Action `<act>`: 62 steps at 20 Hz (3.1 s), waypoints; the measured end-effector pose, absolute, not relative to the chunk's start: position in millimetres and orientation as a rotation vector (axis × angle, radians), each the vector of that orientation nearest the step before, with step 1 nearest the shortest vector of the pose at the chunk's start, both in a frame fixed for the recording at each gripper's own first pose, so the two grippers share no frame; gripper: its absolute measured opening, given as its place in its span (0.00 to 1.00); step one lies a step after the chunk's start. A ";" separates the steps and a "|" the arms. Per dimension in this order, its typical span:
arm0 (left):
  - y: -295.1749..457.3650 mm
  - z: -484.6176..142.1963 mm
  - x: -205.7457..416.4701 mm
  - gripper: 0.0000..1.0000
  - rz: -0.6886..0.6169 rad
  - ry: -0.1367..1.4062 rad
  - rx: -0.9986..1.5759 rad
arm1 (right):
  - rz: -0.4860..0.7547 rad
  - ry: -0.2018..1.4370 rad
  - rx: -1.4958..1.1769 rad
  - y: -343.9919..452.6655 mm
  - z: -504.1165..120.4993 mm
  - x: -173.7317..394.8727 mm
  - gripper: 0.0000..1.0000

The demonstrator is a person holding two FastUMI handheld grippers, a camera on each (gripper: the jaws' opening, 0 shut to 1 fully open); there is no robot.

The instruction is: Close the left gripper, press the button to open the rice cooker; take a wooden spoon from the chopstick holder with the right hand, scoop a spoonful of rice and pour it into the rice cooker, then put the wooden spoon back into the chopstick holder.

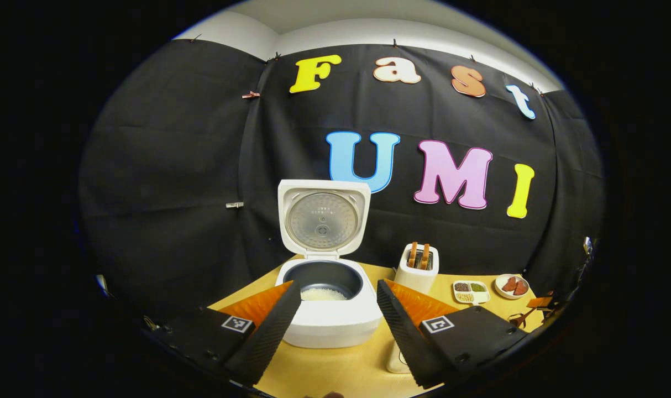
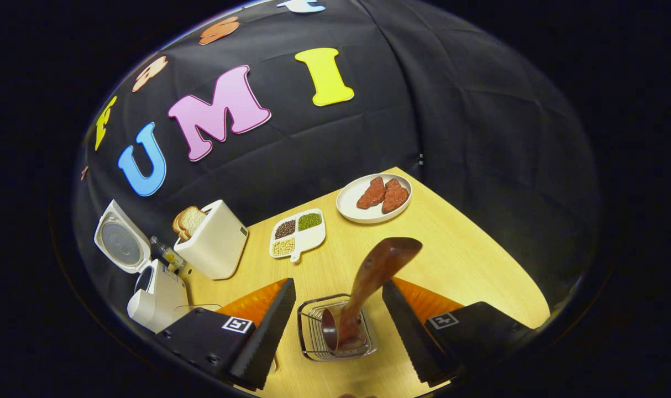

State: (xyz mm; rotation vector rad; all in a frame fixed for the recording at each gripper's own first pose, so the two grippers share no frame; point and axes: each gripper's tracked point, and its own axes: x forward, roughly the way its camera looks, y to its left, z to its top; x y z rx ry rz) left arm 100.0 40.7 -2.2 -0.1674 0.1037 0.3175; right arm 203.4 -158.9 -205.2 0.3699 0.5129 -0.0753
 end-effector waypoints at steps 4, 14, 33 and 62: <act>63.4 40.2 118.0 0.95 0.322 0.070 -0.165 | -0.061 0.472 0.250 -168.8 -188.9 173.2 0.98; 117.3 110.5 211.7 0.95 0.302 0.038 -0.120 | 0.055 0.382 0.112 -119.4 -137.5 125.7 0.99; 199.7 105.4 421.3 0.95 0.208 0.119 -0.109 | -0.088 0.296 0.052 -66.3 -87.3 38.3 0.98; 91.1 -78.0 261.7 0.98 0.320 0.450 -0.157 | 0.198 0.327 0.066 -67.6 -113.7 71.1 0.99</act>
